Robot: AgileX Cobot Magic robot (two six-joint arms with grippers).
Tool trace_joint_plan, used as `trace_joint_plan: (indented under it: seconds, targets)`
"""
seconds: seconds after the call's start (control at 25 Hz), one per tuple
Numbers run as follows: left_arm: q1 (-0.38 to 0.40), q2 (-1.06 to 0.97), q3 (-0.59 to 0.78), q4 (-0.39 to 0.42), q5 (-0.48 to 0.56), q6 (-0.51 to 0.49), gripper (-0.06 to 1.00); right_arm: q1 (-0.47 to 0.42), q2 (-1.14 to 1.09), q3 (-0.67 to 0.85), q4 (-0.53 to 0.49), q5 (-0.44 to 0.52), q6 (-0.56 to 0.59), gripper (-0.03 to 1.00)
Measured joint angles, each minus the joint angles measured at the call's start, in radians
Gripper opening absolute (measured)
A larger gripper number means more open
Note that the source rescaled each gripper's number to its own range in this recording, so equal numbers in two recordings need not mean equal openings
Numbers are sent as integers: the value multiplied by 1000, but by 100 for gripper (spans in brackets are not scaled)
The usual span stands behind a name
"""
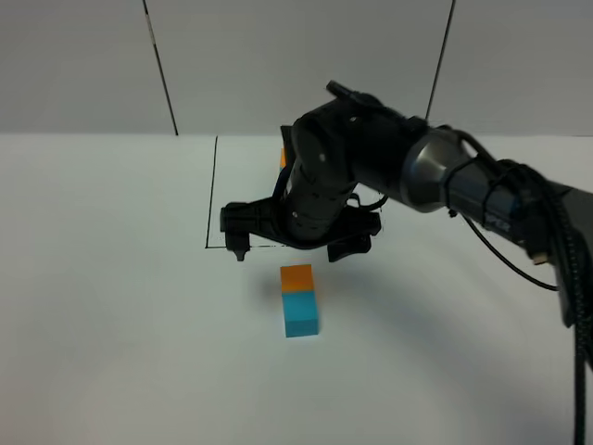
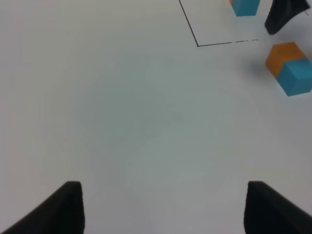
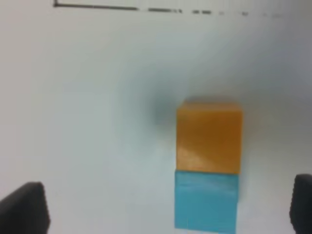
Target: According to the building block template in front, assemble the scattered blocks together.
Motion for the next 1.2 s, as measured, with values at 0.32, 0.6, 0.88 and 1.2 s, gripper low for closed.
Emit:
trace_joint_plan:
  seconds: [0.32, 0.6, 0.88, 1.2]
  targets:
    - [0, 0, 0, 0, 0, 0, 48, -311, -187, 158, -137, -8, -47, 100]
    - [0, 0, 0, 0, 0, 1, 48, -672, -423, 418, -236, -35, -55, 100]
    - [0, 0, 0, 0, 0, 1, 48, -894, -744, 722, -231, -69, -86, 100]
    - [0, 0, 0, 0, 0, 1, 48, -905, -1202, 982, -202, -79, -132, 100]
